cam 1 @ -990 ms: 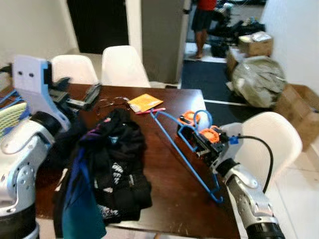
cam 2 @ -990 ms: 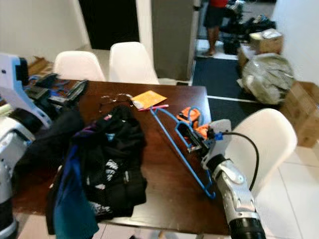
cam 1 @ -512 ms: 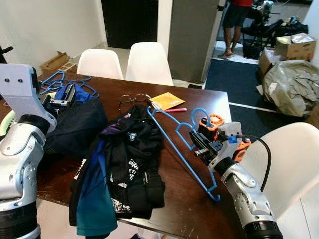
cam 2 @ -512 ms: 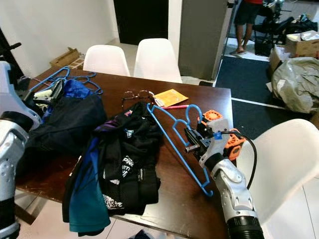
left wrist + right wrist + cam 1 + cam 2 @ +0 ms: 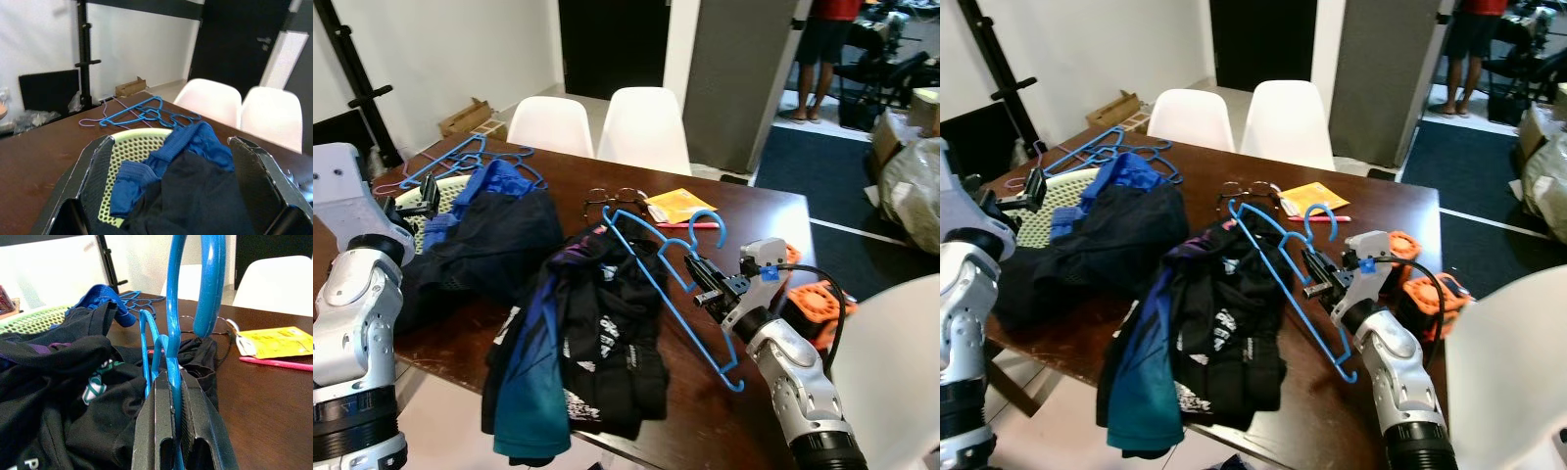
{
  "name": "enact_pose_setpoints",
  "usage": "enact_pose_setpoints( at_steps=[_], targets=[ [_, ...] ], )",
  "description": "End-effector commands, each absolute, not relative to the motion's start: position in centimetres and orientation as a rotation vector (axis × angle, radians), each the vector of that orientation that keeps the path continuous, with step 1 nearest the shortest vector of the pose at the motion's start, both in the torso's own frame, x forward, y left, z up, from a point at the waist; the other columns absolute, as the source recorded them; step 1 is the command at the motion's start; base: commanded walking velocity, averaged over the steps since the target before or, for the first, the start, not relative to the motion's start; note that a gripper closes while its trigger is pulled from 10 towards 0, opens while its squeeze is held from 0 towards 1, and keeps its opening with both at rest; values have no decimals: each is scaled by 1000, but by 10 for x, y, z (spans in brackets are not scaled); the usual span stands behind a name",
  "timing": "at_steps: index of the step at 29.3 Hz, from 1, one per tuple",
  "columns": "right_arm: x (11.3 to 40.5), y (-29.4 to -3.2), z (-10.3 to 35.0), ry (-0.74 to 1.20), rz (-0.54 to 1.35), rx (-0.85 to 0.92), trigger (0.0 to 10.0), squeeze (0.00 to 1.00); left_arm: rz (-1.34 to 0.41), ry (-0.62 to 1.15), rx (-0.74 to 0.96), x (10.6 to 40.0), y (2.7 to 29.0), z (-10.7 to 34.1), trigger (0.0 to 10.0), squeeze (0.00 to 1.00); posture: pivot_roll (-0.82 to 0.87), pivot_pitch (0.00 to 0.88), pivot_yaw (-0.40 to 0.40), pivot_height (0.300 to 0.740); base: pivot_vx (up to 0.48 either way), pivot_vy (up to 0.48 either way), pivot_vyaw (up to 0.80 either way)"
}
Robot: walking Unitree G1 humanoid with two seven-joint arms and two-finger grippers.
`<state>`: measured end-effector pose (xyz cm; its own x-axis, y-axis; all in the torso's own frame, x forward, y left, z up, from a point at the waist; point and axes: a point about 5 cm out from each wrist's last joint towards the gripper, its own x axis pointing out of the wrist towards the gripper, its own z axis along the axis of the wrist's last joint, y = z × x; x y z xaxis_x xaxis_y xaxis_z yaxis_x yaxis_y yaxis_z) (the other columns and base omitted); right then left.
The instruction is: Hang hanger
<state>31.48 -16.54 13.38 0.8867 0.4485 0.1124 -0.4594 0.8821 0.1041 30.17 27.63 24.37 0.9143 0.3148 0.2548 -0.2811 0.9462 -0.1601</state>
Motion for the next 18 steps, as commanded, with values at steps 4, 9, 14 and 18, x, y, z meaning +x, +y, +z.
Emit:
enact_pose_setpoints(
  at_steps=[4,9,14,18],
  targets=[
    [314,-168,130,-64,476,123,10000,0,290,-252,-171,308,269,233,10000,0,44,0,-28,740,0,0,0],
    [313,-167,130,-76,493,122,10000,0,263,-232,-176,312,261,226,10000,0,35,0,-30,740,0,0,158],
    [313,-167,131,-79,496,120,10000,0,222,-220,-198,315,250,222,10000,0,34,0,-25,740,0,0,784],
    [313,-164,131,-89,497,127,10000,0,157,-194,-134,318,233,214,10000,0,46,0,-16,740,0,0,781]
  ],
)
